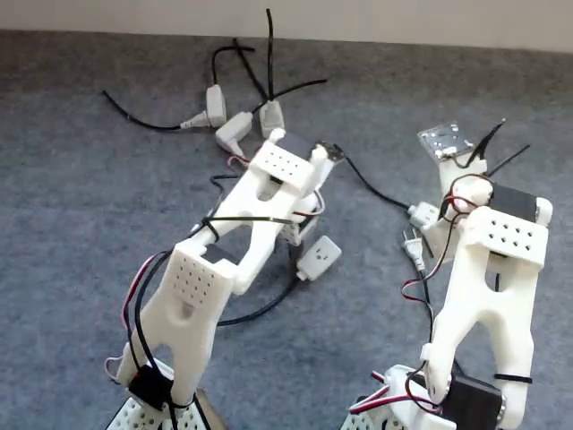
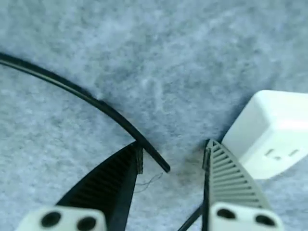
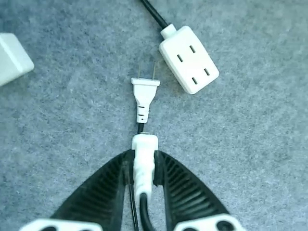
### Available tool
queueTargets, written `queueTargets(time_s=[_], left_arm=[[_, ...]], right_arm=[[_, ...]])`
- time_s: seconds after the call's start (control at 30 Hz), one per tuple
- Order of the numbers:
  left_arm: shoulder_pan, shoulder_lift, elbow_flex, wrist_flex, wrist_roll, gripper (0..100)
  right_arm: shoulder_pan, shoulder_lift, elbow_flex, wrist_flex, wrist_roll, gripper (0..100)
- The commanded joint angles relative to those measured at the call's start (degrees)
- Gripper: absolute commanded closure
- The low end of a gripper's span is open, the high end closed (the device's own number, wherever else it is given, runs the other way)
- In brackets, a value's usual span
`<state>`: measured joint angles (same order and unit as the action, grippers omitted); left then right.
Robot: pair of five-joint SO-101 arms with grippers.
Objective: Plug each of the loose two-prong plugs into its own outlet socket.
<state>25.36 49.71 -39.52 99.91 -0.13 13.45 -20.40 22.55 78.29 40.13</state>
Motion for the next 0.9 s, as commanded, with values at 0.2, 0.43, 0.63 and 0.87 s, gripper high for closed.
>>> queueTargets(time_s=[0.2,0.43,0.63,0.87], left_arm=[[14.02,-18.95,12.35,1.05,1.85,78],[20.53,-26.33,23.78,-1.41,1.67,78],[15.25,-26.86,22.46,-3.52,1.67,78],[18.24,-26.68,17.89,-0.26,1.23,77]], right_arm=[[3.47,-1.89,-0.22,-1.89,0.79,99.1],[3.21,-1.89,-0.22,-1.89,0.79,99.1],[3.21,-1.89,-0.22,-1.89,0.79,99.1],[3.12,-1.89,-0.31,-1.89,0.79,99.1]])
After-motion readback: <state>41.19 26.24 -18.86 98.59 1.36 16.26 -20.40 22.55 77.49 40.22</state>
